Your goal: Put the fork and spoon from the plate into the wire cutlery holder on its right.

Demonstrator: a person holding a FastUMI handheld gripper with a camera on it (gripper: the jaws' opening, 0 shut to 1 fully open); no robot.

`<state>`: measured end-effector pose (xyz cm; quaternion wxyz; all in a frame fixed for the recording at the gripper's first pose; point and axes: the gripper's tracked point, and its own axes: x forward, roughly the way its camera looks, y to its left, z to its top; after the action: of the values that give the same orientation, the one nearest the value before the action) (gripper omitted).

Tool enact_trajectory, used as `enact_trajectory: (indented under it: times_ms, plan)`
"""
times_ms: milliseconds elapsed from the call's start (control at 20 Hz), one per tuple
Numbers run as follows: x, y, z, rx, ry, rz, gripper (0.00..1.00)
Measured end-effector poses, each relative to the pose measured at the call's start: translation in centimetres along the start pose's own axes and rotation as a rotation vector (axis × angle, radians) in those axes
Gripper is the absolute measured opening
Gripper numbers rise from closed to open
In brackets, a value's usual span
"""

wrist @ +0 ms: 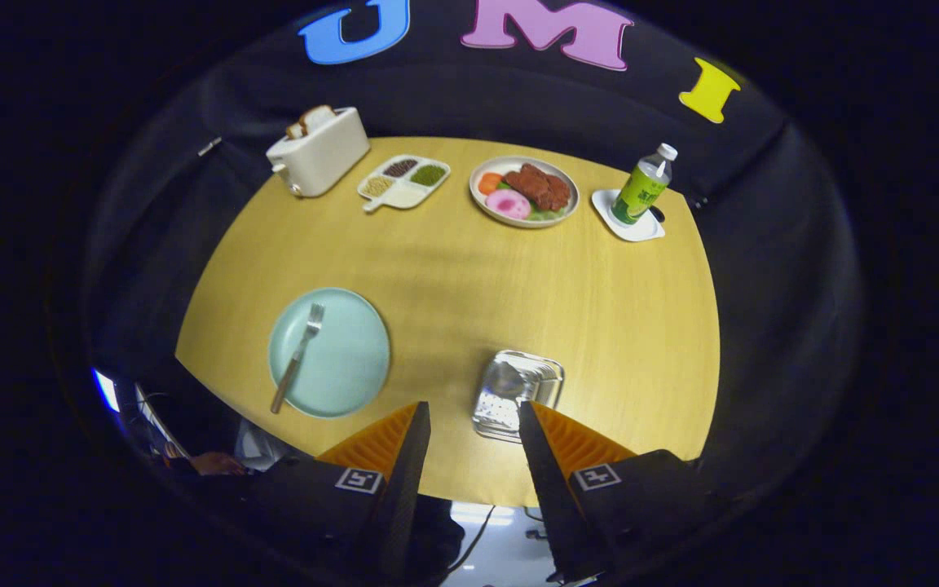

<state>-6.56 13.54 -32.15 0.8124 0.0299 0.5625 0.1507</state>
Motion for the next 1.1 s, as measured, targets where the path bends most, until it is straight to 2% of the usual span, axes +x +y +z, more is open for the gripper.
enact_trajectory:
  times_ms: [150, 300, 550, 950, 1100]
  plan:
    - [0.9, 6.3, 0.3, -0.003, -0.044, 0.076, 0.70]
    - [3.6, 13.1, -0.7, -0.023, -0.022, 0.148, 0.70]
    - [8.8, 20.2, -2.8, -0.047, 0.051, 0.192, 0.70]
    - [15.6, 23.1, -5.7, -0.072, 0.164, 0.118, 0.70]
    - [17.1, 22.1, -6.3, -0.088, 0.194, 0.062, 0.62]
